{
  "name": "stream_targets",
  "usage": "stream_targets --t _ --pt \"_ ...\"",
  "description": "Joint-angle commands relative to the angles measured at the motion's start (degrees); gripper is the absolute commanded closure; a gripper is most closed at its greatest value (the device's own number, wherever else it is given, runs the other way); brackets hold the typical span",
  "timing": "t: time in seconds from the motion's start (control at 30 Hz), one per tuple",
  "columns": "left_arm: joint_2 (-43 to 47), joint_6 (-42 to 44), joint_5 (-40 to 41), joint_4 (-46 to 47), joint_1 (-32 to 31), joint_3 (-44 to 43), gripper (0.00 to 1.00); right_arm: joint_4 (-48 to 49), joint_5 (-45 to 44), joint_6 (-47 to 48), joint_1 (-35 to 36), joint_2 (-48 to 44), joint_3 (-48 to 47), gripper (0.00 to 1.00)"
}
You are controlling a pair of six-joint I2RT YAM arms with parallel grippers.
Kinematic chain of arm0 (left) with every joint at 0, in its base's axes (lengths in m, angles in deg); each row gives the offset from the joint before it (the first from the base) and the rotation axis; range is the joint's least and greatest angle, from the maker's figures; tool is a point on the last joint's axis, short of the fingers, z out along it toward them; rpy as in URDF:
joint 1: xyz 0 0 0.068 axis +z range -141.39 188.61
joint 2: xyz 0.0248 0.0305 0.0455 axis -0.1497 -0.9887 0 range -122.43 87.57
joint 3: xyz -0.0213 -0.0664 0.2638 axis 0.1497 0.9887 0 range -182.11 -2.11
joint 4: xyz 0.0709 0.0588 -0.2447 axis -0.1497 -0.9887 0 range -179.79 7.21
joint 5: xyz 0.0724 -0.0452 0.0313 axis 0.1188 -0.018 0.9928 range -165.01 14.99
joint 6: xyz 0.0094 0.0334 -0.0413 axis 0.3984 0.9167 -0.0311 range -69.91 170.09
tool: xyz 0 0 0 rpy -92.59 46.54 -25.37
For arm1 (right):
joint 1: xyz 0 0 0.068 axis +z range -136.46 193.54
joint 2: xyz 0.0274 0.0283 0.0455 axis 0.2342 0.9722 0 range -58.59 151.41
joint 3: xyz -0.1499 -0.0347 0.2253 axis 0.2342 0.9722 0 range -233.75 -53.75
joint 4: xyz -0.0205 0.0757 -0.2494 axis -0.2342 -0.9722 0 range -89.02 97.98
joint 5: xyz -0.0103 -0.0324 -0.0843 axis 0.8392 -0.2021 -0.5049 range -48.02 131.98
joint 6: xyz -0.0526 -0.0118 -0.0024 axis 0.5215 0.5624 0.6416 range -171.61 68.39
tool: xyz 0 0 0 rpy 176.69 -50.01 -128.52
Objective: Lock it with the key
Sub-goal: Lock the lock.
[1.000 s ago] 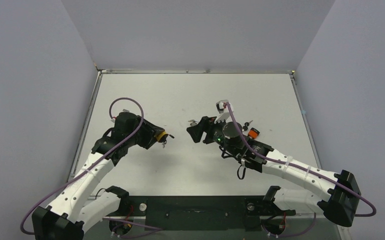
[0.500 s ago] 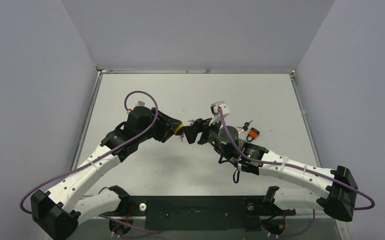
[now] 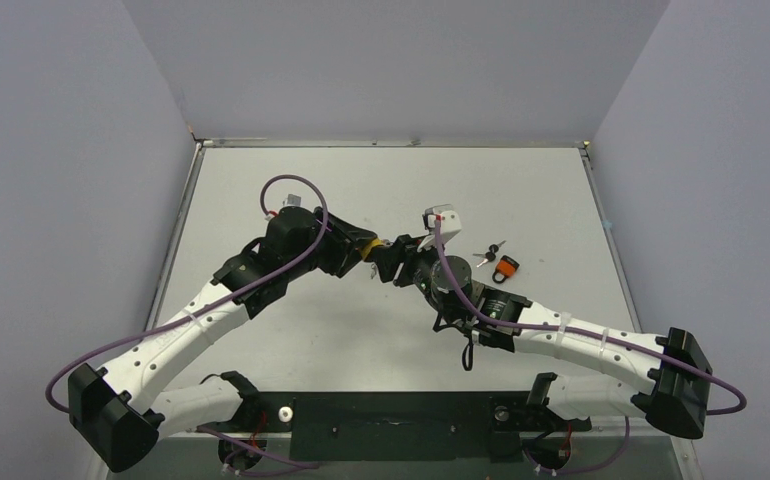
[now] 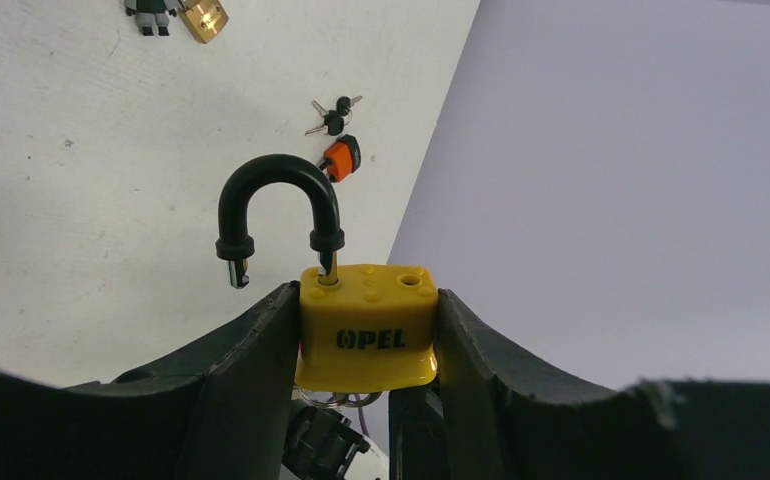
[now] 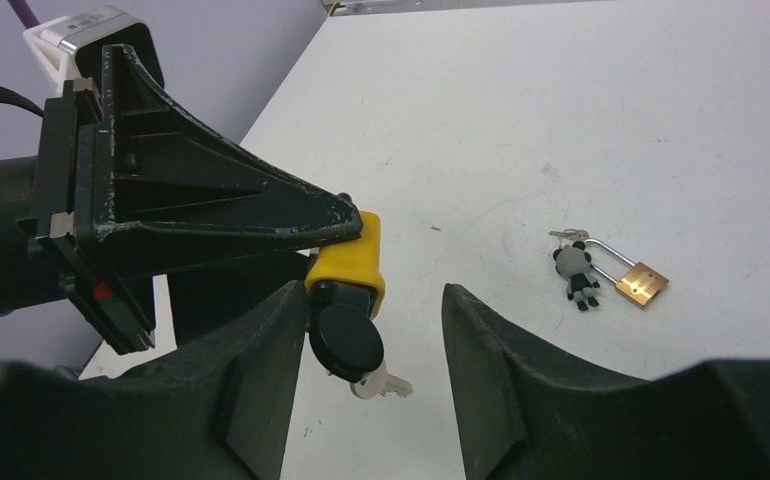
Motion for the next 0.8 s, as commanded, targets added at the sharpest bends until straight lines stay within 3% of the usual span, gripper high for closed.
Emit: stream_targets --t 0.0,0.3,0.43,0.63,0.67,0.73,0.77 --pt "-0.1 -1.8 0.3 7.4 -1.2 -3.8 0.91 3.8 -2.4 -0.3 0.4 1.8 -1.8 0.55" --pt "-0.1 -3.2 0.2 9.0 -2.6 -3.5 0.91 5.3 -2.6 -0.7 0.4 2.4 -1.8 0.52" --pt "0.0 -3.4 0.2 9.6 -2.8 -3.9 0.91 5.4 -3.0 -1.5 0.4 2.9 -1.6 0.58" --pt "0.4 -3.5 0.2 10.1 -3.2 -3.9 0.9 5.8 -4.3 -2.3 0.3 2.0 -0.9 0.77" --pt "0.4 -3.5 0.1 10.6 -3.3 -3.8 0.89 5.6 -4.7 -2.4 0.3 1.8 -1.0 0.85" --pt "0.7 -3.0 0.1 11.7 -3.5 -3.6 0.83 5.3 -4.9 -2.4 0.3 1.3 -1.1 0.99" --pt "0.7 -2.1 0.1 11.9 -3.5 -3.6 0.78 5.1 -5.0 -2.6 0.3 0.8 -1.2 1.0"
